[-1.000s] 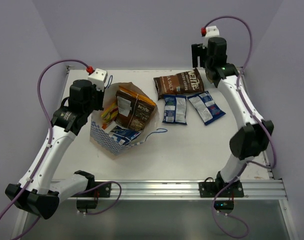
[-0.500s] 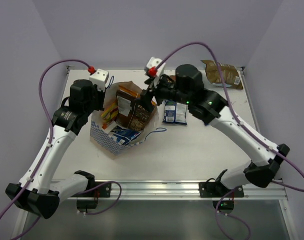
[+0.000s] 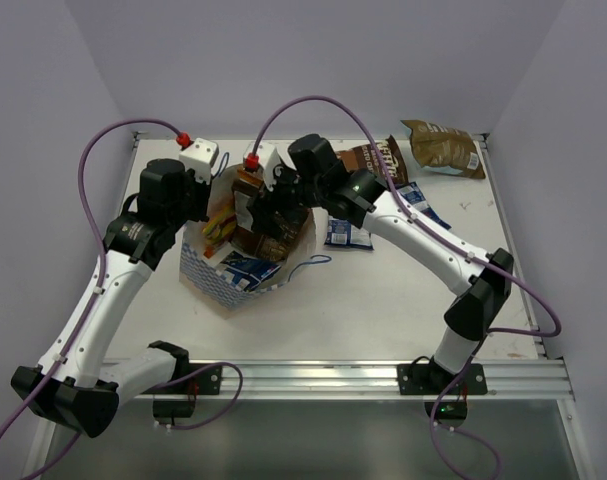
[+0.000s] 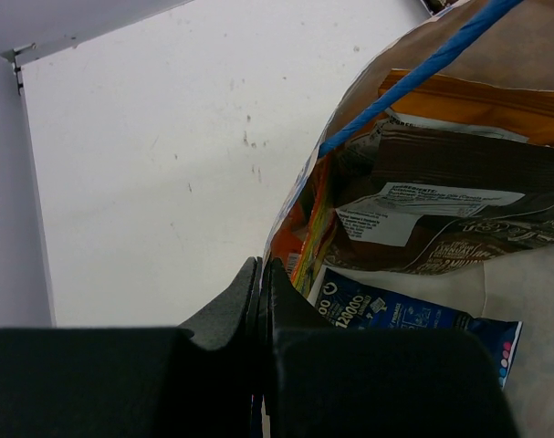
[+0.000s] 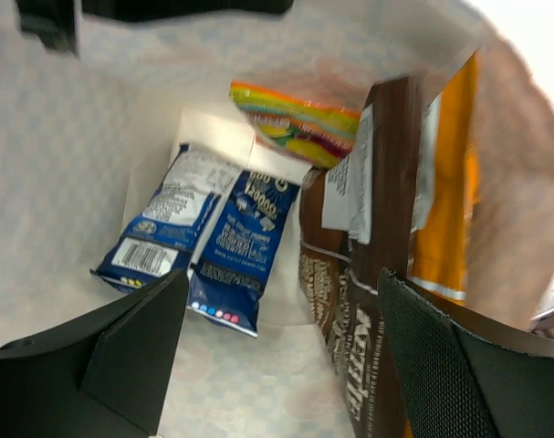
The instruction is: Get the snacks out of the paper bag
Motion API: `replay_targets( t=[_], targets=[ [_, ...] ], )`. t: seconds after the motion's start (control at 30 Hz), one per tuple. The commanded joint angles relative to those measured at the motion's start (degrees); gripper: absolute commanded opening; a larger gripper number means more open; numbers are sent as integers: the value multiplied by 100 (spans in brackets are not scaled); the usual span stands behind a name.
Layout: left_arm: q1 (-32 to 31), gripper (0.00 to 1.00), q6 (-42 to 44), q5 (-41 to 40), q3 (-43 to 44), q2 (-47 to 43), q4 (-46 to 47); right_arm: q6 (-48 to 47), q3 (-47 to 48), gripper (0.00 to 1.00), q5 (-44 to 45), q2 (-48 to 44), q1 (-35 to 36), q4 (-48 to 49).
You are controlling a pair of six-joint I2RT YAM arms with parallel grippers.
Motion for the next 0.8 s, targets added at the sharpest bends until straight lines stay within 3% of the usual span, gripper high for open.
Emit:
replay_targets(
  t=[0.0, 0.77],
  targets=[
    [-28, 0, 7, 138, 343, -102, 457, -51, 562, 87, 256, 51, 5, -32],
    [-28, 0, 7, 130, 370, -111, 360, -59, 598, 83, 688, 921, 5, -147]
  ],
)
